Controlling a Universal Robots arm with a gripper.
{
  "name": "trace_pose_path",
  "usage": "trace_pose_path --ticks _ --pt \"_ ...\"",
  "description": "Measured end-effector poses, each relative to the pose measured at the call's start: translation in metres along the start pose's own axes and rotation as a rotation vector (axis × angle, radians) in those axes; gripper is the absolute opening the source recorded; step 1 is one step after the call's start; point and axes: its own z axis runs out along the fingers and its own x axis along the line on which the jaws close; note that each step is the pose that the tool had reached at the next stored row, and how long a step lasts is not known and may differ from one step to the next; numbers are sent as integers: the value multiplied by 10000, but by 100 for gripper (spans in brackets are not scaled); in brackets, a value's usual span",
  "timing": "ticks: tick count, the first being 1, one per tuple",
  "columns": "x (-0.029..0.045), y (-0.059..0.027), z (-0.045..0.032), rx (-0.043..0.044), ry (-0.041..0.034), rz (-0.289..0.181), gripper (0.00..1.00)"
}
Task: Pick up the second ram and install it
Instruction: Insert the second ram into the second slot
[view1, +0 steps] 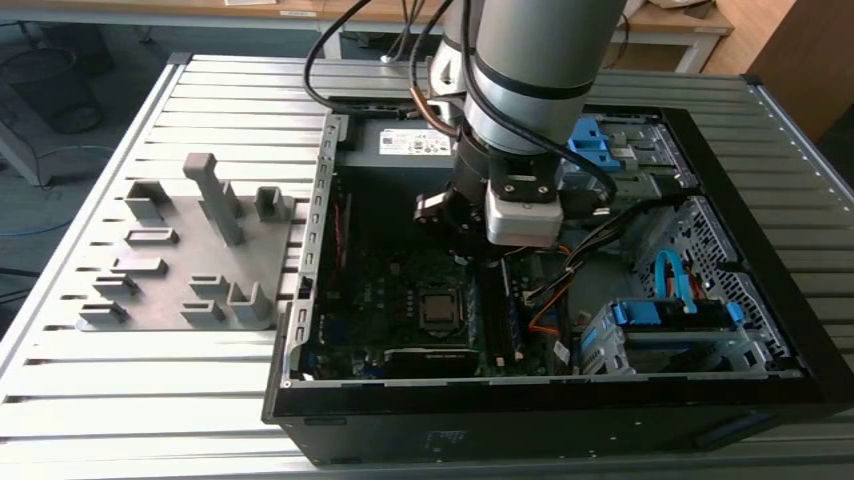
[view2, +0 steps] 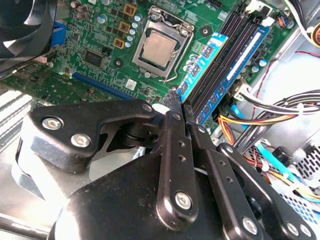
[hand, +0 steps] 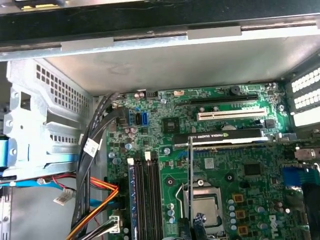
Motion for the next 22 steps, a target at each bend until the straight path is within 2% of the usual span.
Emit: trace_pose_path --ticks 22 --pt "0 0 0 -49 61 -965 14"
